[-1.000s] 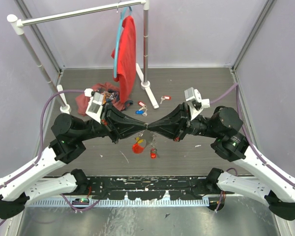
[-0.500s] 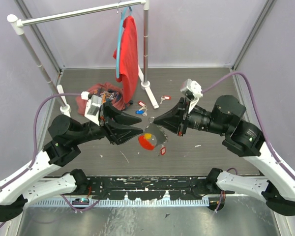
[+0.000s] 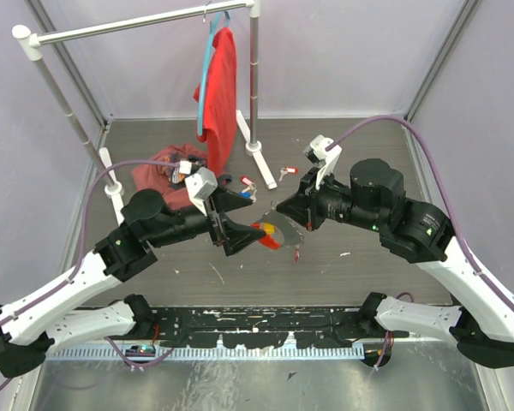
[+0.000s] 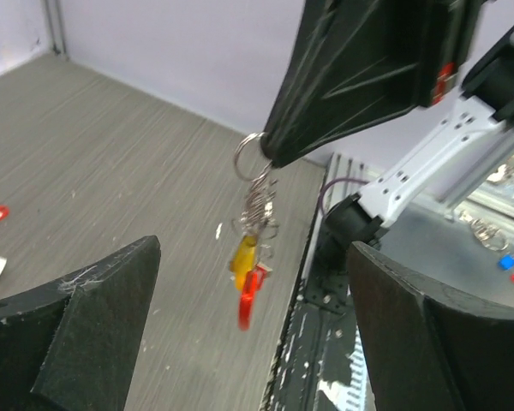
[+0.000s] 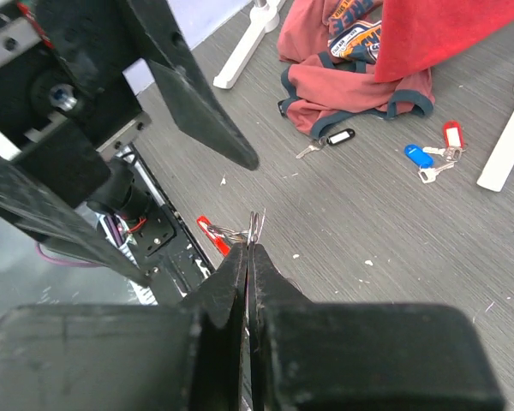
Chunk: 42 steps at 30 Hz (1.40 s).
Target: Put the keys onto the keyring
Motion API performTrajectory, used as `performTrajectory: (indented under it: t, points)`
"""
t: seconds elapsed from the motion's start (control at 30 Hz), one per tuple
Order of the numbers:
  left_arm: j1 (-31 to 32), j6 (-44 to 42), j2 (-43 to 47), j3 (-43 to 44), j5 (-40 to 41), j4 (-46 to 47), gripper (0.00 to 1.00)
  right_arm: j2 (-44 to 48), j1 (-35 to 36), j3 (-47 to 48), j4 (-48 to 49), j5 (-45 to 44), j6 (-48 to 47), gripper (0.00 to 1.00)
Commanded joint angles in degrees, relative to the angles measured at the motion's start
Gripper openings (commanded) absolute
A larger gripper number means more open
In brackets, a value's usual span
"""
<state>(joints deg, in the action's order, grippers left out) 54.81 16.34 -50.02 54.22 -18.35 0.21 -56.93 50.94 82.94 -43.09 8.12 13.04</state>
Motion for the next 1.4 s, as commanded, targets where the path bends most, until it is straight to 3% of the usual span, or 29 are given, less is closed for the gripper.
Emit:
performTrajectory:
  t: [0.0, 0.17, 0.73, 1.07, 1.37]
  points:
    - [0.1, -5.5, -2.1, 0.8, 2.2, -2.4, 0.96, 0.9, 0.2, 0.6, 5.0, -0.7, 1.3, 0.01]
    - [0.2, -6.0, -4.1, 1.3, 0.4, -2.5, 0.87, 1.1, 0.2, -0.4, 7.1, 0.1, 1.9, 0.01]
    - [0.8, -5.1, -4.5, 1.4, 0.1, -4.2, 0.01, 2.0, 0.2, -2.1, 9.1, -3.9, 3.3, 0.01]
    - [5.6, -7.2, -6.0, 4.0, 5.8, -8.0, 0.0, 1.5, 0.2, -4.7, 11.9, -9.3, 5.3, 0.01]
    - [6.3, -7.8, -5.5, 4.5, 13.8, -11.4, 0.0, 2.1, 0.2, -4.1, 10.4, -10.8, 4.9, 0.01]
